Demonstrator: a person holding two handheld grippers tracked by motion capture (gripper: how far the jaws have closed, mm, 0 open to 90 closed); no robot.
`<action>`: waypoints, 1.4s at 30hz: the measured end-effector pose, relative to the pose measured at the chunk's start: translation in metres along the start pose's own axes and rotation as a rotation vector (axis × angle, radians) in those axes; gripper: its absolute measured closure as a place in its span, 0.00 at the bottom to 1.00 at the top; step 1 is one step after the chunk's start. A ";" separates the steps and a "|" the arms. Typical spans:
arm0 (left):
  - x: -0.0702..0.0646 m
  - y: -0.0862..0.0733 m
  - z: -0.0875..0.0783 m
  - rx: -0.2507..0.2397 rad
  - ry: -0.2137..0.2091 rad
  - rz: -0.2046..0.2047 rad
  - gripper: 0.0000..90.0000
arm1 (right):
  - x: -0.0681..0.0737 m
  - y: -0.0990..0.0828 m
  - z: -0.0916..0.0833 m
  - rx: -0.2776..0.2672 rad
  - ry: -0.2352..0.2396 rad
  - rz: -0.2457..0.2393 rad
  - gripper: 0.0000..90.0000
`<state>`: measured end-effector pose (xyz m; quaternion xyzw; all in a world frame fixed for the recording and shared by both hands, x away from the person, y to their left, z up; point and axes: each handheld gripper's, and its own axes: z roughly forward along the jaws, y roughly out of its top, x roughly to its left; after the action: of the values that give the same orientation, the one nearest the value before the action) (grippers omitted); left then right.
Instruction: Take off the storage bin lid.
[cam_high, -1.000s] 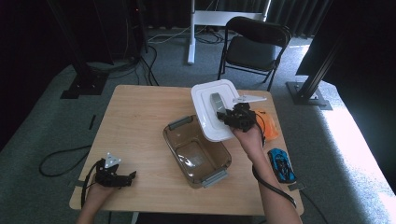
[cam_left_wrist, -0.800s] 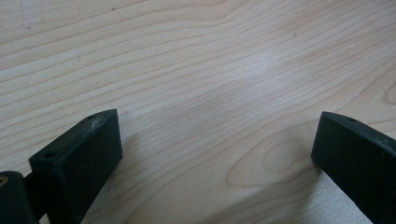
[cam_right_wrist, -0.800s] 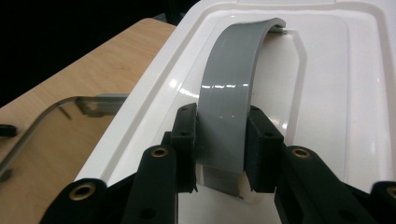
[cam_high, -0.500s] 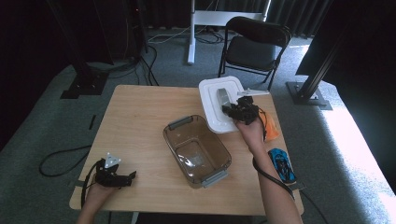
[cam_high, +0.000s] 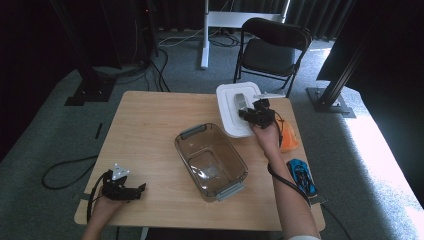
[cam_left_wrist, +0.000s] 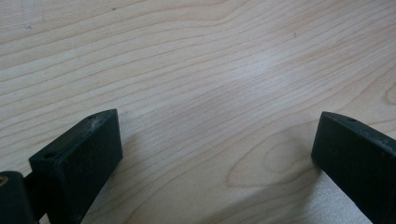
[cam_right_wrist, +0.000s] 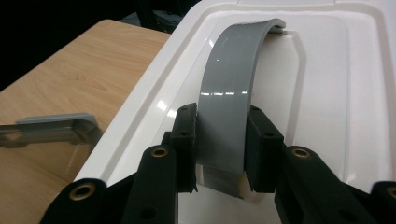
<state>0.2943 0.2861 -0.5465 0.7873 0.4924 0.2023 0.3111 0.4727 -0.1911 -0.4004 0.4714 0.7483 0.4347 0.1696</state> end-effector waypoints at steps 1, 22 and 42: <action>0.000 0.000 0.000 0.000 0.000 0.000 0.02 | -0.001 -0.001 0.003 0.003 -0.004 0.003 0.76; 0.000 0.000 0.000 0.000 0.000 0.001 0.02 | -0.005 -0.012 0.060 0.080 -0.008 0.027 0.76; 0.000 0.000 0.000 -0.001 0.001 0.001 0.02 | -0.002 -0.038 0.098 0.159 0.005 0.052 0.76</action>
<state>0.2940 0.2863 -0.5465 0.7873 0.4922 0.2028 0.3110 0.5177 -0.1515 -0.4869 0.5018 0.7683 0.3793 0.1185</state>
